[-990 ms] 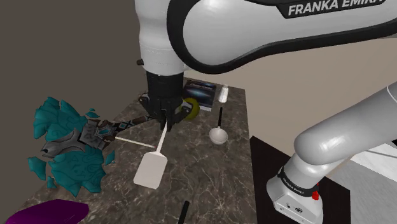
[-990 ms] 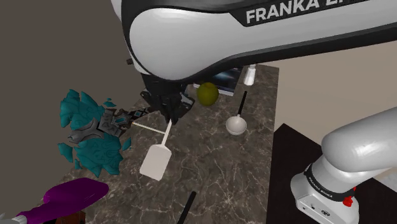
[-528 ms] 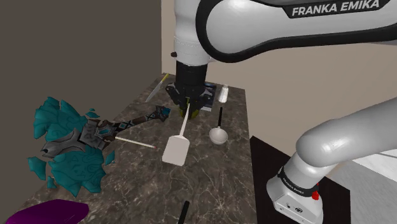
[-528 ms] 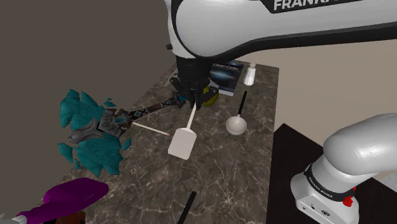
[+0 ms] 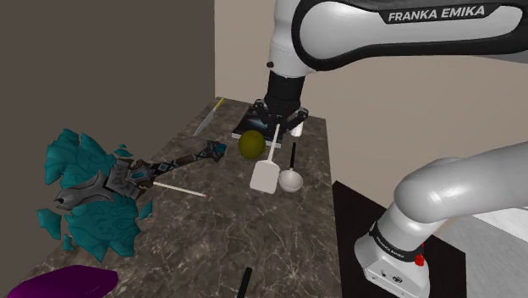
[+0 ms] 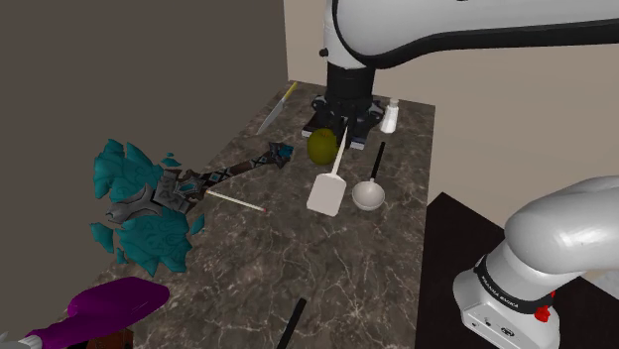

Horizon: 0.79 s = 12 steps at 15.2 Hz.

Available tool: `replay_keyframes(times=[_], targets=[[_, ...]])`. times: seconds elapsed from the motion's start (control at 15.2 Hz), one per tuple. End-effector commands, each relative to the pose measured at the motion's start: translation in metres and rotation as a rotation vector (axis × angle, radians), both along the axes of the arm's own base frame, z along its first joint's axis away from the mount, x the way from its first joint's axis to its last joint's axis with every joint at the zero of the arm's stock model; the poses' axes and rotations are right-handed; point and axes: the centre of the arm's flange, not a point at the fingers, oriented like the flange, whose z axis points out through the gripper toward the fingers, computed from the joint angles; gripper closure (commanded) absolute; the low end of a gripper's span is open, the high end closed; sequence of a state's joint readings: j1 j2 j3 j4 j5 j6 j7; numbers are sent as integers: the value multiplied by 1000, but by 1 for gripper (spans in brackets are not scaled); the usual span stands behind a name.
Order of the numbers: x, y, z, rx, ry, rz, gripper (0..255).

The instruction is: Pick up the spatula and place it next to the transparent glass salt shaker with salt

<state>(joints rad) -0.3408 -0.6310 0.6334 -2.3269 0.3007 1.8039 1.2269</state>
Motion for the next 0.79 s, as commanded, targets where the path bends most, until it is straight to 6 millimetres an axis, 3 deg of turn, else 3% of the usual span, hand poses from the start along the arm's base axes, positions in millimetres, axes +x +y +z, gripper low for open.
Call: replay_keyframes(times=[0.0, 0.73], targets=[[-1, -28, -1, 0, 0, 2, 255], [-3, -173, -1, 0, 0, 2, 255]])
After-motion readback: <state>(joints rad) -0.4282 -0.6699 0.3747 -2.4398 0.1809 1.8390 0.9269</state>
